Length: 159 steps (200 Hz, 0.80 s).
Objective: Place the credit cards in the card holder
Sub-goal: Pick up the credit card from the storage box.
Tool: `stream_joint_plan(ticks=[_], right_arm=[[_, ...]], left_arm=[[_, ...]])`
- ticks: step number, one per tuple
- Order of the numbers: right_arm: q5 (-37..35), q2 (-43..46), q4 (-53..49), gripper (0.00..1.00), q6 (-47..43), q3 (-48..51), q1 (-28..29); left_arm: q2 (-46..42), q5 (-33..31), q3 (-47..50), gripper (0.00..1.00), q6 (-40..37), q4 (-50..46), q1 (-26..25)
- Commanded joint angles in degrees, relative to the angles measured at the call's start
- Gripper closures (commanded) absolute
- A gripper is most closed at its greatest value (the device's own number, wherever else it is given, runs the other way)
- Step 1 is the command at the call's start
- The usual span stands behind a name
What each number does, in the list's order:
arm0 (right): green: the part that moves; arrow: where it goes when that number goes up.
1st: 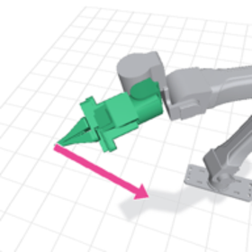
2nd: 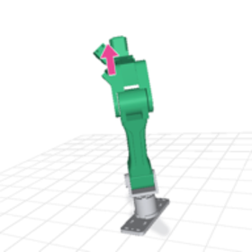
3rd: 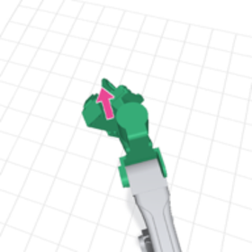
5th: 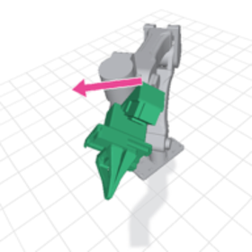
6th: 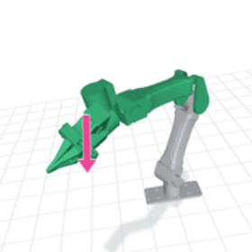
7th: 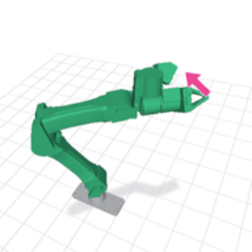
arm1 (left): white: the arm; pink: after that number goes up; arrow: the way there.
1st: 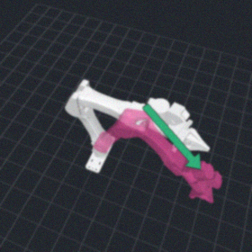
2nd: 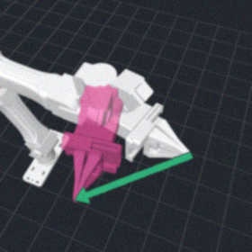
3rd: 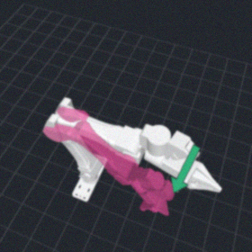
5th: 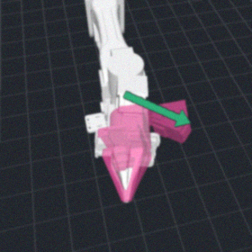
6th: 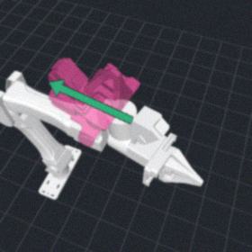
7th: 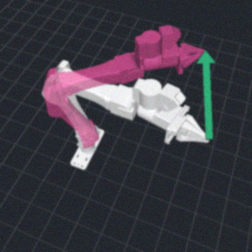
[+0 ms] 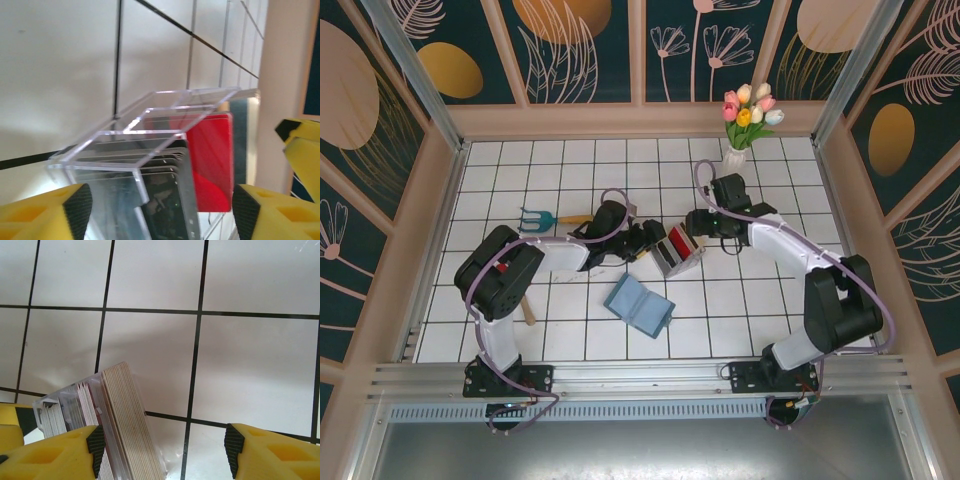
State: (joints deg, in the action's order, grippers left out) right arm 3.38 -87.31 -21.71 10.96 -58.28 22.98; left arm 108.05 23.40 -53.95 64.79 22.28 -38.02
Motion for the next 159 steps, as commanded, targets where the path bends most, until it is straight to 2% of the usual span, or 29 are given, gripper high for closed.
stream_joint_plan(ticks=[1,36,159], right_arm=[[-3.13,-1.34,-3.73,0.33,-2.65,-2.4,1.44],[-6.23,-3.46,-4.68,0.33,-3.38,-4.14,2.75],[-13.02,-9.27,-6.66,0.32,-5.77,-6.32,5.44]], left_arm=[[-2.05,-3.69,-0.37,0.33,-3.0,-4.52,-0.21],[-1.63,-5.06,-1.24,0.42,-4.14,-6.53,-0.23],[3.95,-2.88,-3.37,0.4,-3.59,-4.87,-0.22]])
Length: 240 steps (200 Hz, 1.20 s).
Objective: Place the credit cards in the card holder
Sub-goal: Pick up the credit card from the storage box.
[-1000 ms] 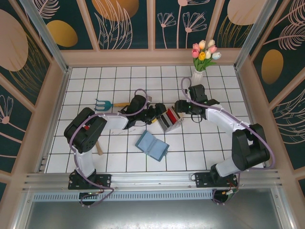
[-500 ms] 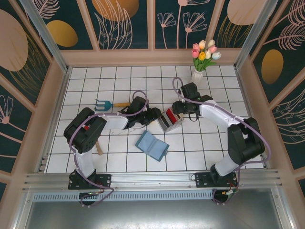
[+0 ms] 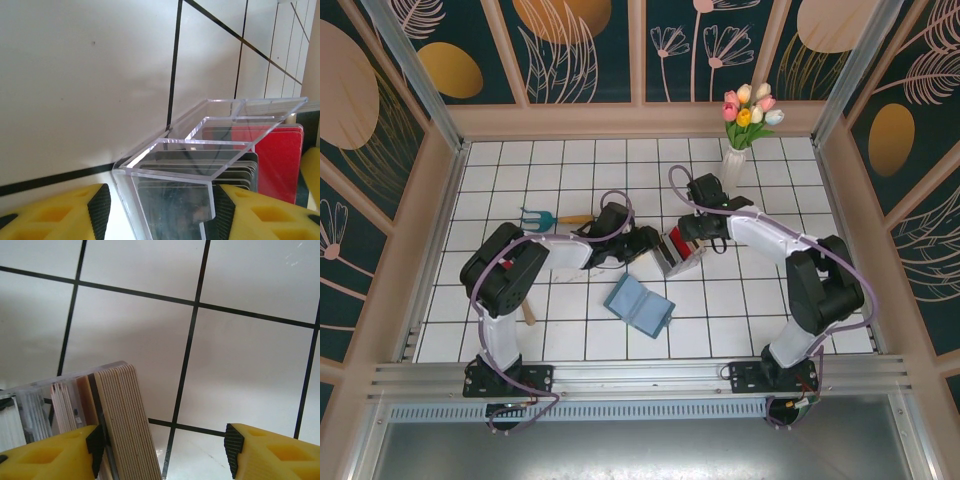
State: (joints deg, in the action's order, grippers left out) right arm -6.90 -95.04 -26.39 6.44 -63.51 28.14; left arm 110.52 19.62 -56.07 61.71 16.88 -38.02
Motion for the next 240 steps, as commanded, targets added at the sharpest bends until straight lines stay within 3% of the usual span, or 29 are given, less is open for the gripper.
stream_joint_plan(ticks=[1,66,115,148,195,229,240], right_arm=[[-2.76,-1.58,-1.95,0.32,-1.29,-1.1,0.31],[-9.12,-0.65,-3.14,0.32,-0.71,-2.41,1.43],[-8.84,1.52,-4.28,0.38,-1.08,-3.73,1.48],[-8.37,1.45,-4.46,0.45,-0.99,-3.9,1.54],[-6.68,1.55,-4.52,0.61,-0.93,-4.13,1.57],[-6.33,2.03,-4.98,0.78,-1.07,-4.7,1.57],[-6.29,2.32,-5.21,0.8,-0.9,-4.94,1.57]], left_arm=[[1.51,0.93,-1.28,0.4,-0.48,0.57,-0.26],[1.85,-0.62,-0.51,0.41,-0.77,-1.35,-0.24],[2.23,-1.06,-0.52,0.41,-1.04,-2.05,-0.28],[2.24,-1.07,-0.51,0.41,-1.06,-2.18,-0.21],[2.05,-1.07,-0.4,0.41,-1.08,-2.29,-0.27],[1.89,-1.25,-0.41,0.4,-1.12,-2.55,-0.23],[1.87,-1.16,-0.44,0.4,-1.15,-2.52,-0.25]])
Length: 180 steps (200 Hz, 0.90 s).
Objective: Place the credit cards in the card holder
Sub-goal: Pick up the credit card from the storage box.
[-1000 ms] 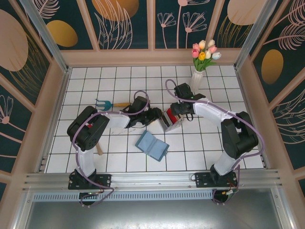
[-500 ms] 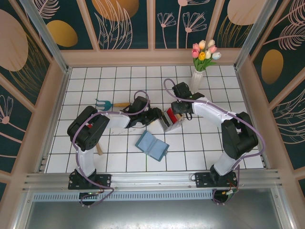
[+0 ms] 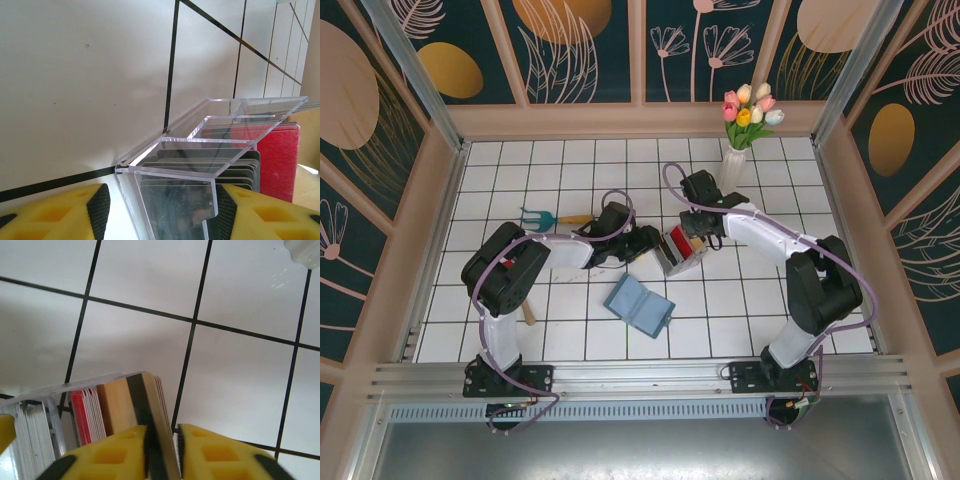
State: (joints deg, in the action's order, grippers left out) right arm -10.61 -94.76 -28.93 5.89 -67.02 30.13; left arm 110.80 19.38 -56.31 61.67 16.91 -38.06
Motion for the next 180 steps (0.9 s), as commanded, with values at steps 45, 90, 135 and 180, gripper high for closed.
stream_joint_plan(ticks=[45,90,135,180], right_arm=[[1.19,4.4,-4.15,0.9,1.0,-2.21,-0.41],[9.45,10.54,-3.12,0.95,8.04,-1.3,-0.27],[7.2,17.14,-0.61,1.0,21.66,0.07,0.9],[19.23,27.16,20.78,1.0,40.12,12.61,0.85]], left_arm=[[0.62,-0.73,-0.11,0.4,-1.69,-2.64,-0.21],[-4.58,-1.68,-0.07,0.31,-4.31,-4.0,-0.2],[-12.22,-6.07,1.98,0.25,-5.42,-5.99,-0.14],[-23.38,-1.04,8.47,0.21,-2.15,7.37,1.0]])
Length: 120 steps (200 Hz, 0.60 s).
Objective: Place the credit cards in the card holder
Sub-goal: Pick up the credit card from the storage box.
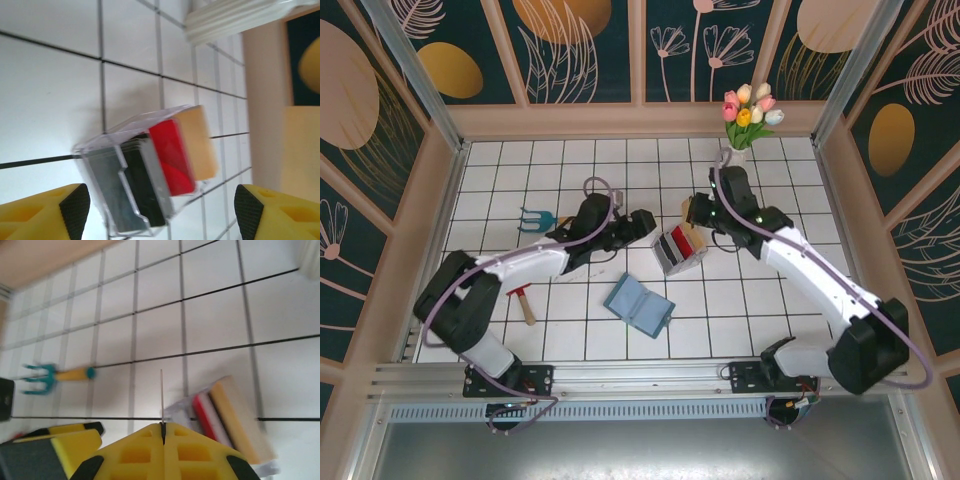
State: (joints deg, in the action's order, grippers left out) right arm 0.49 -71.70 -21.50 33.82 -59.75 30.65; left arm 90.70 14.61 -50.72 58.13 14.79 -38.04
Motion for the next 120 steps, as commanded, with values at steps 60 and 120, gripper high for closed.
stream_joint_plan(ticks=[60,120], right_arm=[[19.13,7.34,25.62,1.0,19.04,10.21,0.37],[26.87,7.85,32.78,0.99,23.47,15.41,-4.39]], left_arm=[[0.33,18.57,2.64,0.3,12.18,30.76,2.31],[0.73,19.5,3.86,0.81,17.96,37.92,2.57]])
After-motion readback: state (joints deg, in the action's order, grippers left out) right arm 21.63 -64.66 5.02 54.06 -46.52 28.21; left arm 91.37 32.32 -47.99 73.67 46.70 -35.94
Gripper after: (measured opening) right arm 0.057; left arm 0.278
